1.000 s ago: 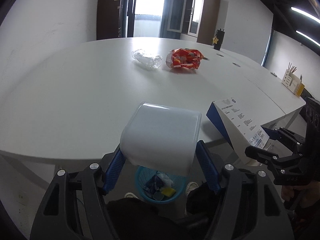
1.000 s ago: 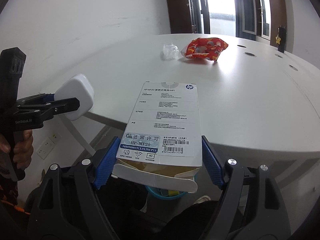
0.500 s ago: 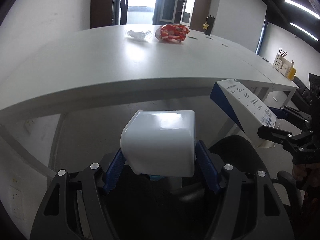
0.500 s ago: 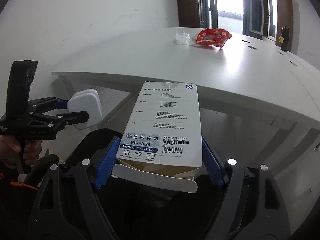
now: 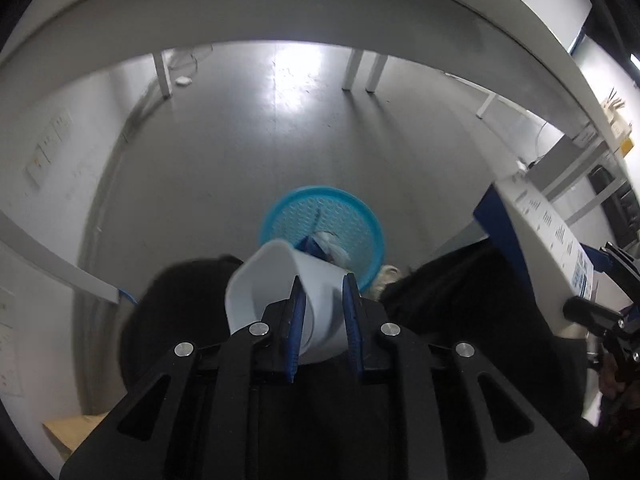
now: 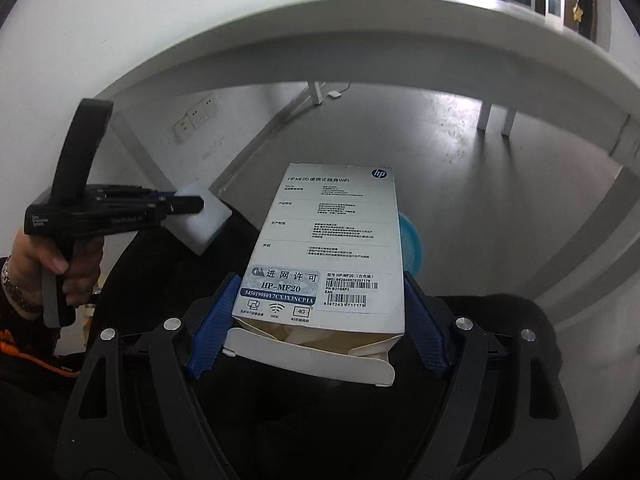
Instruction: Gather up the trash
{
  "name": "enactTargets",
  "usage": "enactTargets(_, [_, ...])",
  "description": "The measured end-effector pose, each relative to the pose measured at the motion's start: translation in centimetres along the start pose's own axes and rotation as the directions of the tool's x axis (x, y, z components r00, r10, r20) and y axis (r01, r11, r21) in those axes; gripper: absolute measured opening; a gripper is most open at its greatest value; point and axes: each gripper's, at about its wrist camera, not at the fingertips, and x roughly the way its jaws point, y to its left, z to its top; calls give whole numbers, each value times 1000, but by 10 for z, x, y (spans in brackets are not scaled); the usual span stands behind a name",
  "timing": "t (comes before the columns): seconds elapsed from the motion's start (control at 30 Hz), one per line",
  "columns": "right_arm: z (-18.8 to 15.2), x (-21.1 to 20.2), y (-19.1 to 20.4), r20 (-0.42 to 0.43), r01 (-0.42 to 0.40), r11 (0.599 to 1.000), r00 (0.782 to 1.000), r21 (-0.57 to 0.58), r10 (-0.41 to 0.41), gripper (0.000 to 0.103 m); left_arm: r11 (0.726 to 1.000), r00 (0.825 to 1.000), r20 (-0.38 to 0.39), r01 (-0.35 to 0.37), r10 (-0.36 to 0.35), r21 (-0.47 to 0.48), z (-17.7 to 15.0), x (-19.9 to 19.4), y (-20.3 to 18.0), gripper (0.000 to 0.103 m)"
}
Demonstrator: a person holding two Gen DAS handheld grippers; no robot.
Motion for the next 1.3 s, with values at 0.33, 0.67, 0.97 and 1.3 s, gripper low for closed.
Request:
enactTargets(0.33, [-11,22,-17,-50,-9,997,999,73,12,74,998,998,4,60,-60,-16,5,7,-1,5])
enactTargets(0.67, [-1,60,-25,-103,-5,996,995,86,14,74,998,1000,-17,25,-24,55,19,40,-25,5])
enactTargets(0.97, [8,112,-38,-203,-13,990,978,138,41,74,996,998,-68,-4,10,86,41,87,-29,5])
enactTargets(1.3, [18,182,-53,-317,5,979,947,205,62,74,1000,986,-162,29,-29,-2,66,140,-10,5])
